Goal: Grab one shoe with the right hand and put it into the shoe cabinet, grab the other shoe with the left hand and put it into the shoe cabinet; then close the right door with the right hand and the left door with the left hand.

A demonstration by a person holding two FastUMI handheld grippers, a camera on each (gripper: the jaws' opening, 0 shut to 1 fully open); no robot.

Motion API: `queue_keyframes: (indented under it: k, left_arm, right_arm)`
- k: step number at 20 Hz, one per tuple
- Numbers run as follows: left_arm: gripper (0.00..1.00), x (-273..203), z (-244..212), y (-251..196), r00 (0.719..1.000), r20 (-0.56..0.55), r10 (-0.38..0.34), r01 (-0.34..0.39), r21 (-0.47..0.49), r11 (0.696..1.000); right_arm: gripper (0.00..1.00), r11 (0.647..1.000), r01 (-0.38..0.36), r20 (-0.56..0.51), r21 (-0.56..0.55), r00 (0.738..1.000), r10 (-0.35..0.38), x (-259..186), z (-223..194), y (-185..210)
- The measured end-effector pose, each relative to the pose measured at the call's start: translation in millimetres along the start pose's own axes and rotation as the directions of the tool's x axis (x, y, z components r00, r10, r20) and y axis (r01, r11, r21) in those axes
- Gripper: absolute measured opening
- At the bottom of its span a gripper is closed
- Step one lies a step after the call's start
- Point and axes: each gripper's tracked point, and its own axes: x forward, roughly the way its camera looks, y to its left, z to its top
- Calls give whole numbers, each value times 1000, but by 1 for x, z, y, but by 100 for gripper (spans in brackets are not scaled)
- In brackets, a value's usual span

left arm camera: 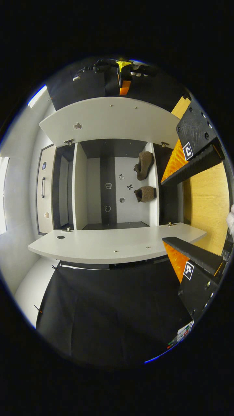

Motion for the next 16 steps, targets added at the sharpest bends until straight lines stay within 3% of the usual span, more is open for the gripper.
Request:
queue_keyframes:
  k: [5, 6, 7, 8, 10, 11, 12, 16]
  left_arm:
    - [100, 4, 0, 1, 1000, 0, 27, -27, -5, 1000]
    - [96, 5, -2, 0, 1000, -2, 29, -29, -8, 1000]
    - [97, 6, -3, 1, 999, -5, 32, -32, -10, 999]
    - [97, 7, -4, 2, 999, -6, 36, -36, -13, 999]
    - [97, 7, -7, 6, 999, -16, 45, -46, -26, 999]
    - [97, 7, -7, 9, 998, -20, 52, -53, -31, 998]
    - [97, 7, -7, 12, 998, -21, 58, -59, -33, 998]
    - [96, 6, -8, 24, 997, -26, 77, -78, -23, 997]
  right_arm:
    - [100, 996, -90, 7, 5, 996, 90, 12, 5, 15]
    - [98, 995, -99, 7, -6, 995, 99, 11, 7, 19]
    - [88, 994, -103, 7, -30, 995, 103, 11, 6, 22]
    - [94, 994, -100, 15, -46, 995, 101, 9, 9, 24]
    - [93, 994, -105, 4, -41, 994, 105, 6, 11, 31]
    - [86, 993, -117, 6, -23, 993, 117, 2, 12, 39]
    - [93, 991, -129, 1, -19, 992, 129, 1, 11, 46]
    - [93, 979, -196, 12, -59, 980, 197, -10, 10, 86]
